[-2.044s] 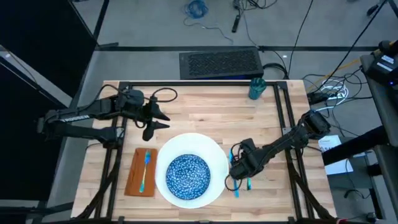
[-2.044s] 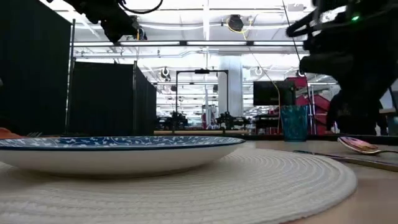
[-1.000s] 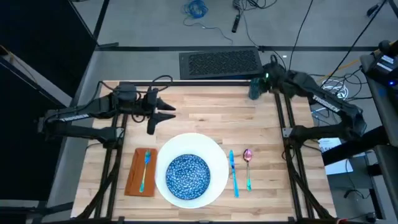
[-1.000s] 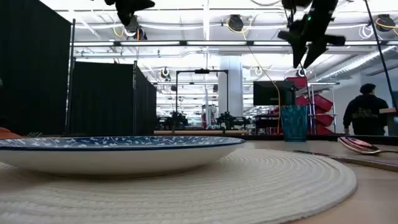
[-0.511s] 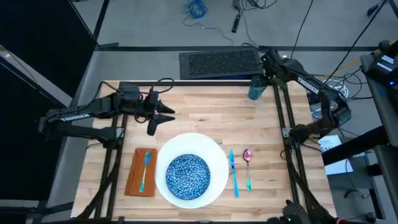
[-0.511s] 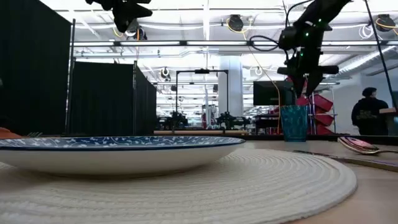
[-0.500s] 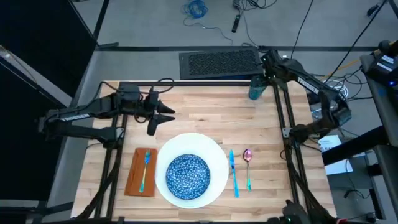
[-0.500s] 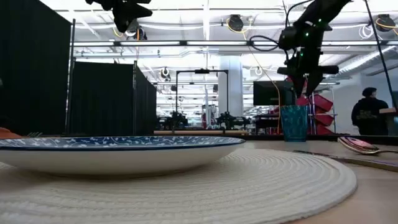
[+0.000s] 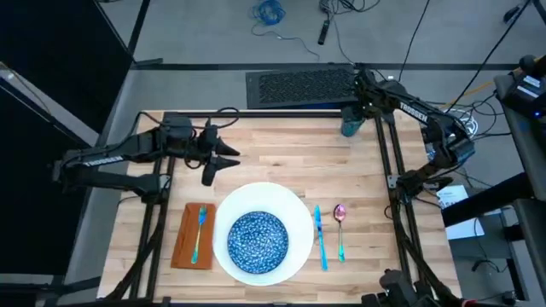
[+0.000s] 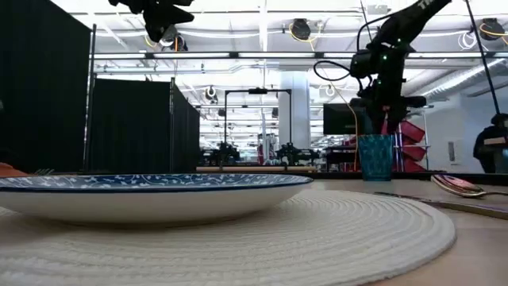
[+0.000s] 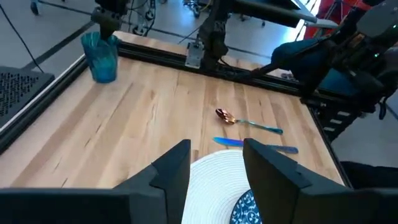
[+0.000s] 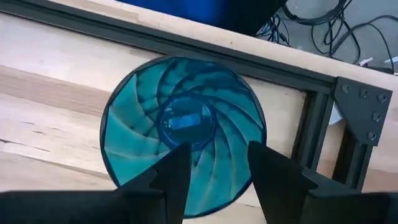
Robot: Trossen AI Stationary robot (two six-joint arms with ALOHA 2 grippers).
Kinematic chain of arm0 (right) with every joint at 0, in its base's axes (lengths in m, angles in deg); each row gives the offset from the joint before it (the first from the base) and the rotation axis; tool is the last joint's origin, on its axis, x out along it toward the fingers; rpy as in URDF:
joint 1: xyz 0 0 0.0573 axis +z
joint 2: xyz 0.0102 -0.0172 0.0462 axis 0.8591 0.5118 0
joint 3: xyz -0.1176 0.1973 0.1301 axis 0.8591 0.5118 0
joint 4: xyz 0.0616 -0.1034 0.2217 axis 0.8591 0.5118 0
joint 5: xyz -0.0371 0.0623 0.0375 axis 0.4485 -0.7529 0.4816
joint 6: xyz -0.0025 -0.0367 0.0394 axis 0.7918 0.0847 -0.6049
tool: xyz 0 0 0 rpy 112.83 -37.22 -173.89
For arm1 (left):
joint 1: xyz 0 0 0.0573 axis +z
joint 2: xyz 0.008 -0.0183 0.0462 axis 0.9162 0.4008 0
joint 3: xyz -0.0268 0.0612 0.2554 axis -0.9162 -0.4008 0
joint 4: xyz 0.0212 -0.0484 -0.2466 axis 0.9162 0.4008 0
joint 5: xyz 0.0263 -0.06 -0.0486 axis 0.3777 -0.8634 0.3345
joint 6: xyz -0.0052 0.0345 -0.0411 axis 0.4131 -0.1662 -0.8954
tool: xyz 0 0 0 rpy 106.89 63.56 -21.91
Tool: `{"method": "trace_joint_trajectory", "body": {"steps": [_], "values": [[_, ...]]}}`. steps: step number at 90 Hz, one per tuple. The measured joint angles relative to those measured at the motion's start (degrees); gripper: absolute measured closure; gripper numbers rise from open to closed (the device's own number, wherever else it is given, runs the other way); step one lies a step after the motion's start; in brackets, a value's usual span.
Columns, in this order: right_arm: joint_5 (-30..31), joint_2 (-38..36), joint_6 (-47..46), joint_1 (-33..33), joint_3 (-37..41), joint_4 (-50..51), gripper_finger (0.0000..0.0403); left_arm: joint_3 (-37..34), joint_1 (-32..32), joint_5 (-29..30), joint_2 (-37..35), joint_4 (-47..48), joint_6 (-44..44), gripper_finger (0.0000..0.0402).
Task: Set table place
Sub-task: Put the blue cup on the top right of the white table mat
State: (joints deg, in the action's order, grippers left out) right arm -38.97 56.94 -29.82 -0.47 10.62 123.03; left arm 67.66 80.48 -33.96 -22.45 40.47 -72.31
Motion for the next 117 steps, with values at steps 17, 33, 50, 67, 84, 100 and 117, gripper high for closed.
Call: {"method": "trace_joint_trajectory", "body": {"steps": [17, 33, 50, 67, 84, 100, 117], "values": [[0.3, 0.0, 0.7, 0.0, -1.2, 0.1, 0.0257, 0.0, 0.0, 0.0, 0.0, -0.1, 1.1, 0.0268], [6.1, -0.1, 0.7, 0.0, -2.8, -0.3, 0.0257, 0.0, 0.0, 0.0, 0.0, -0.4, 1.1, 0.0268], [6.0, 0.1, 0.6, -1.5, -3.0, 0.4, 0.0257, 0.0, 0.0, 0.0, 0.0, -0.3, 1.1, 0.0268], [4.0, 0.3, -0.2, -1.7, -3.0, 0.5, 0.0257, 0.0, 0.0, 0.0, 0.0, -0.3, 1.1, 0.0268], [3.0, 0.3, -0.4, -1.9, -1.9, 0.6, 0.0257, 0.0, 0.0, 0.0, 0.0, -0.3, 1.0, 0.0268], [2.1, 0.3, -0.8, -1.9, -0.5, 0.3, 0.0257, -0.1, 0.0, -0.1, 0.0, -0.2, -0.2, 0.0268], [1.5, 0.4, -0.6, -1.9, 0.4, -1.0, 0.0257, -0.1, 0.0, -0.5, 0.0, -0.2, -0.4, 0.0268]]}}
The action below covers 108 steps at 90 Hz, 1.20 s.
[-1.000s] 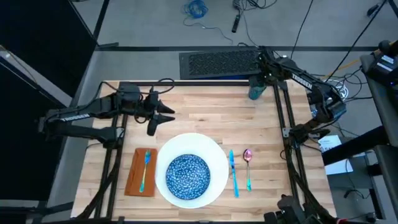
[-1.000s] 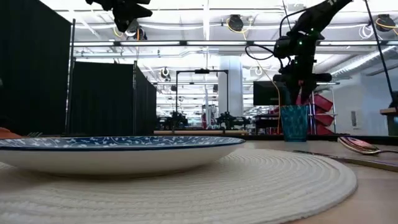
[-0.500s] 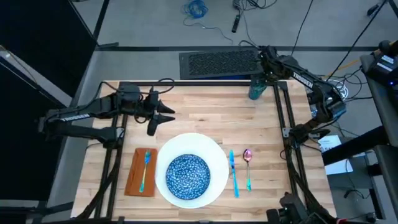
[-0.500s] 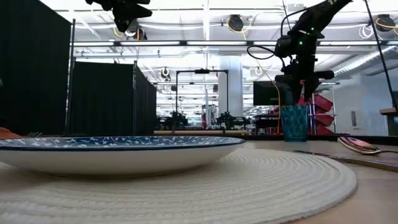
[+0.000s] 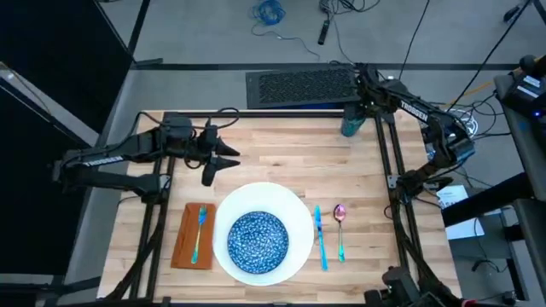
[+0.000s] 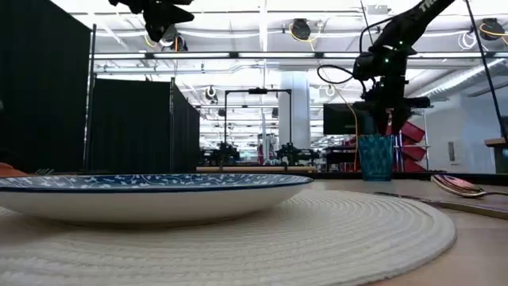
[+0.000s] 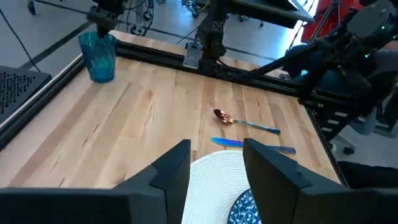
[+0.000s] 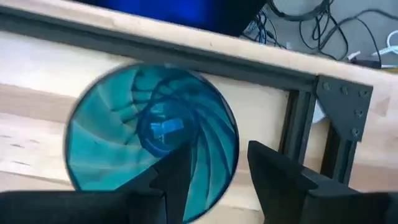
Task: Set table place
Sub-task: Put the blue cup on the top right of the white table mat
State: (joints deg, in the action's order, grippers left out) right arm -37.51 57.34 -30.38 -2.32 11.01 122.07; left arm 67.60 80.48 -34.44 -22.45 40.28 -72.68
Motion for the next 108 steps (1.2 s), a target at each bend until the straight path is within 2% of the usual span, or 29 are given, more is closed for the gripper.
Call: {"method": "trace_joint_trajectory", "body": {"steps": [42, 54, 70, 83, 92, 108], "values": [[-1.9, 2.7, -0.8, 0.2, 1.5, -0.2, 0.0261, 0.0, 0.0, -0.2, 0.0, 0.2, -0.2, 0.0268], [-2.6, 3.3, 0.6, 0.2, 2.6, -0.4, 0.0296, 0.0, 0.0, -0.2, 0.0, 0.2, -0.1, 0.0268], [-3.7, 4.1, 3.7, 0.2, 2.8, -0.1, 0.039, 0.0, 0.0, -0.2, 0.0, 0.1, -0.1, 0.0268], [-6.1, 3.5, 4.9, 0.1, 2.7, 0.3, 0.0399, 0.0, 0.0, -0.2, 0.0, 0.1, -0.2, 0.0268], [-9.3, 2.5, 6.0, 0.4, 0.5, 4.1, 0.0401, 0.0, 0.0, -0.2, 0.0, 0.1, -0.1, 0.0268], [-10.5, 1.9, 8.0, 6.7, -5.1, 15.7, 0.0402, 0.0, 0.0, -0.2, 0.0, -0.3, -0.1, 0.0268]]}}
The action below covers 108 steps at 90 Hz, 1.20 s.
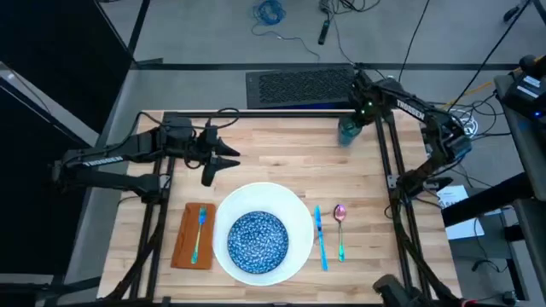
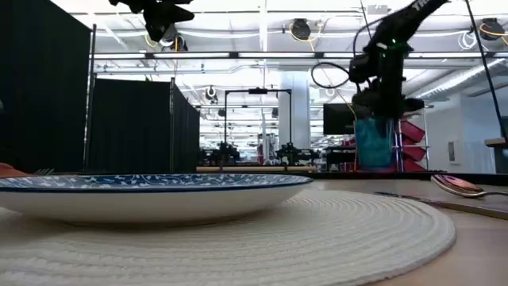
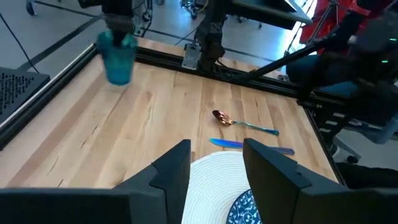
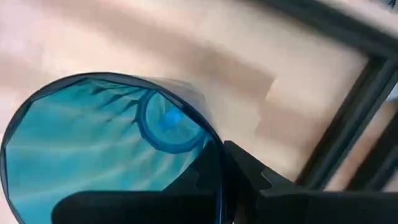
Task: Set table place
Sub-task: Put the blue cup on the top right of the white table mat
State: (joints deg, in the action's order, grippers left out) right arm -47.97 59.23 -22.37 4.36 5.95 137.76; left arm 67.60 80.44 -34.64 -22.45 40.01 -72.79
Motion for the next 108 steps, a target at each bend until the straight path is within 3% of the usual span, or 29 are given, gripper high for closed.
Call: {"method": "trace_joint_trajectory", "body": {"steps": [13, 30, 58, 79, 108], "values": [[0.0, -0.3, -0.9, 10.1, -1.8, 5.7, 0.0402, 0.0, 0.0, 0.0, 0.0, 0.0, 0.0, 0.0268], [0.2, -0.3, -5.7, 24.4, -1.5, 2.2, 0.0403, 0.0, 0.0, 0.0, 0.0, 0.1, 0.0, 0.0268], [1.5, -0.3, -15.6, 37.3, 2.9, -5.9, 0.0403, 0.0, 0.0, -1.5, 0.0, 0.4, 0.9, 0.0268], [1.7, -0.3, -19.3, 41.8, 4.1, -10.8, 0.0403, 0.0, 0.0, -1.5, 0.0, 0.9, 1.6, 0.0268], [1.6, -0.3, -19.9, 42.2, 4.1, -12.2, 0.0403, 0.0, 0.0, -1.5, 0.0, 1.3, 1.5, 0.0268]]}}
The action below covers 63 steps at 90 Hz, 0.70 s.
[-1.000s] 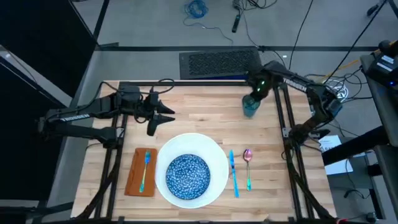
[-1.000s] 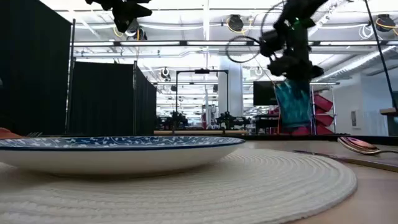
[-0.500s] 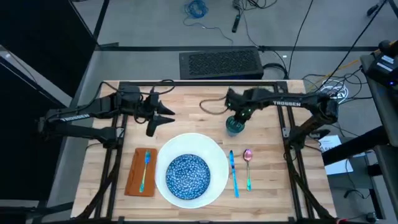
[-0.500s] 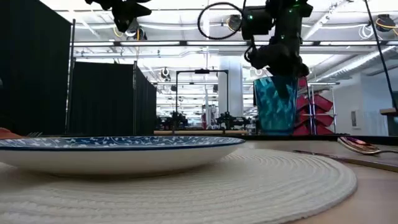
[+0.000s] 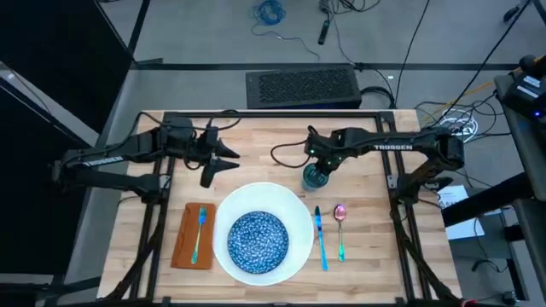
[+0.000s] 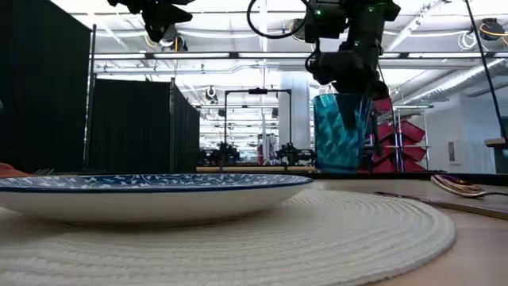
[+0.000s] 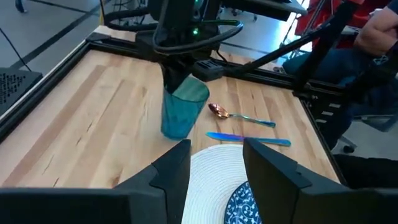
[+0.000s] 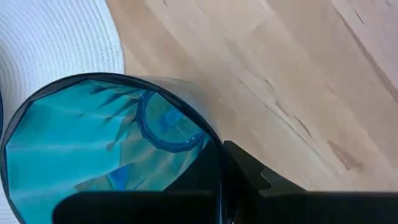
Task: Set table place
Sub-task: Put the blue cup on the top right of the white table mat
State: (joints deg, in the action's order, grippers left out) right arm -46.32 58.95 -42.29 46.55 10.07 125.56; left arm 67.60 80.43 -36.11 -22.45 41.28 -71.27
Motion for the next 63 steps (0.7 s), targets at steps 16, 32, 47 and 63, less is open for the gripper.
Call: {"method": "trace_joint_trajectory", "body": {"steps": [16, 32, 47, 63], "values": [[0.0, 0.0, 0.0, 0.0, 0.1, -0.2, 0.0403, 0.0, -0.8, 0.0, 0.0, 0.0, -1.0, 0.0268], [-0.6, 0.0, -1.0, 0.1, 3.1, -2.1, 0.0403, 0.0, -1.8, 0.0, 0.0, 0.0, -1.0, 0.0268], [-2.3, 0.0, -1.7, 0.4, 4.7, -2.1, 0.0403, 0.0, -2.0, 0.0, 0.0, 0.0, -1.0, 0.0268], [-5.1, 0.0, -2.3, 0.4, 4.4, 0.4, 0.0403, 0.0, -1.9, 0.0, 0.0, 0.0, -0.9, 0.0268]]}}
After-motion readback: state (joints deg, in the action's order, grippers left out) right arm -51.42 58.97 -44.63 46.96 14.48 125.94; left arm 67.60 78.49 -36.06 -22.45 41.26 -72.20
